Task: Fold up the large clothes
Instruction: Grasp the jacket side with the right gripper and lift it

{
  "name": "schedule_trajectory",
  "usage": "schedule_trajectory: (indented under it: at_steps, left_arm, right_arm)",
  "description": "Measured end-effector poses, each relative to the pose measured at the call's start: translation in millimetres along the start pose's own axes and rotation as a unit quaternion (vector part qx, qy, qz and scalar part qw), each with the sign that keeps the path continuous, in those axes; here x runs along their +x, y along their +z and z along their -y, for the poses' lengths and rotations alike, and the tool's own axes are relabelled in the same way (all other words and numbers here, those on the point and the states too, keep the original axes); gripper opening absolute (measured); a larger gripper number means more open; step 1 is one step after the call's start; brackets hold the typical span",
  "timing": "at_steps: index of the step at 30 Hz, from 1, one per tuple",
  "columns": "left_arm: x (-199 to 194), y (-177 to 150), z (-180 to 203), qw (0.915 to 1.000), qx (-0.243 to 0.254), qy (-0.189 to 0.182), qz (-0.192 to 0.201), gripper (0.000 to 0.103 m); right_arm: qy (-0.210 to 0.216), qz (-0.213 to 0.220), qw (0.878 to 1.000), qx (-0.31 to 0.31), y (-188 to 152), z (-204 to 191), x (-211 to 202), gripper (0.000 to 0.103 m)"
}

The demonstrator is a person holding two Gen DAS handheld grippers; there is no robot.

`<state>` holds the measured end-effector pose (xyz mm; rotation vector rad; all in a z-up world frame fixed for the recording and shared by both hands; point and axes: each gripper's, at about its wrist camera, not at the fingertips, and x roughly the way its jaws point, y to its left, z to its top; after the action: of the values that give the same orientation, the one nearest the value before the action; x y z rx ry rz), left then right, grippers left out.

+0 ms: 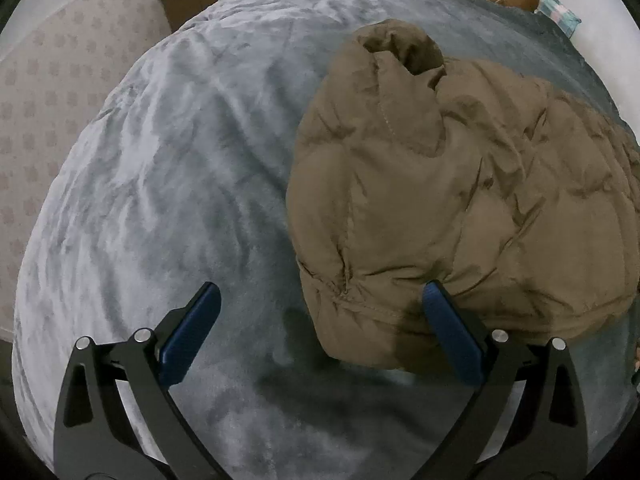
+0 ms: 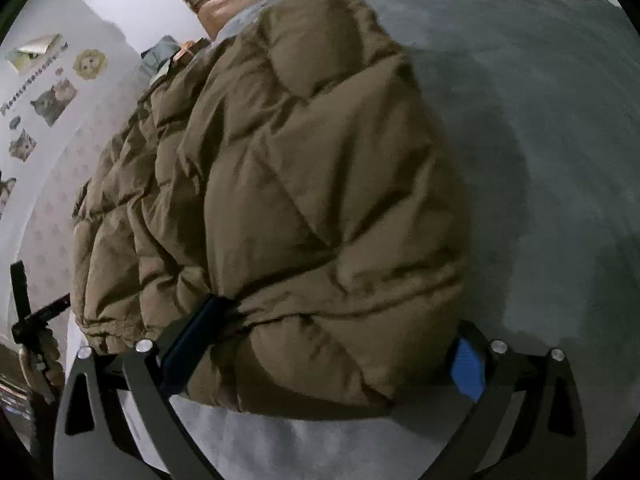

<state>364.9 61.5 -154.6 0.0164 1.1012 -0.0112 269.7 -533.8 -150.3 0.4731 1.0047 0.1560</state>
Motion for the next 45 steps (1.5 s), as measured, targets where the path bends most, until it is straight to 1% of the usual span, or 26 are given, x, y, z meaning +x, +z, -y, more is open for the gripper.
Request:
schedule_trajectory:
  at_steps: [1, 3, 4, 6, 7, 8, 9, 10, 11, 13, 15, 20, 23, 24, 25, 31, 32, 33, 36, 38, 39, 40, 42, 43, 44, 45]
  left_arm:
    - [1, 0, -1, 1.0, 0.0, -0.001, -0.001, 0.1]
    - [13, 4, 4, 1.0, 0.001, -0.005, -0.007, 0.1]
    - [13, 4, -1, 0.9999, -0.001, -0.01, -0.01, 0.1]
    - [14, 5, -8, 0.9995, -0.009, -0.024, -0.02, 0.1]
    - [15, 8, -11, 0.9991, -0.013, -0.031, -0.025, 0.1]
    - [18, 9, -13, 0.9985, -0.018, -0.041, -0.032, 0.1]
    - [22, 11, -14, 0.9979, -0.023, -0.049, -0.037, 0.1]
    - [26, 11, -14, 0.9974, -0.026, -0.055, -0.04, 0.1]
    - [28, 12, -17, 0.9961, -0.031, -0.067, -0.048, 0.1]
    - [35, 14, -19, 0.9945, -0.034, -0.078, -0.061, 0.1]
    - [44, 16, -18, 0.9933, -0.033, -0.085, -0.071, 0.1]
    - [66, 21, -19, 0.989, -0.036, -0.106, -0.097, 0.1]
    - [78, 23, -23, 0.9849, -0.05, -0.126, -0.108, 0.1]
    - [81, 23, -25, 0.9829, -0.057, -0.137, -0.109, 0.1]
    - [82, 23, -26, 0.9817, -0.061, -0.144, -0.109, 0.1]
    - [90, 17, -49, 0.9661, -0.105, -0.21, -0.107, 0.1]
    - [90, 16, -52, 0.9646, -0.107, -0.217, -0.105, 0.1]
    - [90, 15, -54, 0.9631, -0.108, -0.224, -0.103, 0.1]
    - [97, 10, -56, 0.9549, -0.129, -0.247, -0.102, 0.1]
    - [101, 4, -54, 0.9522, -0.136, -0.256, -0.097, 0.1]
    - [102, 2, -55, 0.9492, -0.142, -0.265, -0.094, 0.1]
    - [102, -1, -57, 0.9458, -0.149, -0.274, -0.091, 0.1]
    - [103, -4, -64, 0.934, -0.169, -0.302, -0.088, 0.1]
    - [102, -7, -67, 0.9259, -0.177, -0.322, -0.088, 0.1]
    - [103, -9, -68, 0.9158, -0.184, -0.345, -0.09, 0.1]
    - [101, -13, -69, 0.9157, -0.185, -0.344, -0.094, 0.1]
  right_arm:
    - [0.004, -0.004, 1.0, -0.002, 1, -3, 2, 0.093]
    - [0.003, -0.019, 1.0, -0.004, 6, -9, 7, 0.088]
    - [0.0, -0.028, 1.0, -0.003, 8, -11, 10, 0.087]
    - [0.001, -0.04, 0.999, -0.005, 13, -16, 19, 0.083]
    - [0.001, -0.046, 0.999, -0.007, 17, -19, 23, 0.078]
    - [0.0, -0.049, 0.999, -0.013, 17, -23, 24, 0.075]
    - [-0.003, -0.049, 0.999, -0.018, 25, -26, 27, 0.068]
    - [-0.005, -0.049, 0.999, -0.021, 24, -29, 24, 0.062]
    - [-0.009, -0.047, 0.999, -0.025, 24, -33, 24, 0.06]
    - [-0.014, -0.046, 0.998, -0.033, 24, -41, 24, 0.054]
    - [-0.022, -0.046, 0.998, -0.041, 25, -48, 26, 0.053]
    - [-0.02, -0.047, 0.998, -0.039, 26, -54, 27, 0.054]
    - [-0.013, -0.045, 0.998, -0.033, 23, -50, 24, 0.056]
    - [-0.01, -0.045, 0.998, -0.032, 21, -39, 19, 0.056]
    - [-0.008, -0.044, 0.999, -0.029, 22, -39, 19, 0.056]
    - [0.001, -0.042, 0.999, -0.022, 21, -29, 20, 0.057]
    - [0.002, -0.041, 0.999, -0.021, 21, -29, 21, 0.058]
    - [0.003, -0.041, 0.999, -0.02, 19, -19, 19, 0.058]
    - [0.005, -0.039, 0.999, -0.016, 18, -13, 18, 0.059]
    - [0.007, -0.037, 0.999, -0.014, 14, -9, 16, 0.059]
    - [0.009, -0.036, 0.999, -0.012, 14, -8, 15, 0.059]
    - [0.011, -0.035, 0.999, -0.01, 14, -6, 15, 0.06]
    - [0.016, -0.034, 0.999, -0.004, 13, 0, 11, 0.06]
    - [0.018, -0.033, 0.999, -0.002, 13, 2, 10, 0.06]
    - [0.019, -0.032, 0.999, 0.0, 13, 4, 10, 0.06]
    - [0.019, -0.031, 0.999, 0.0, 12, 7, 9, 0.06]
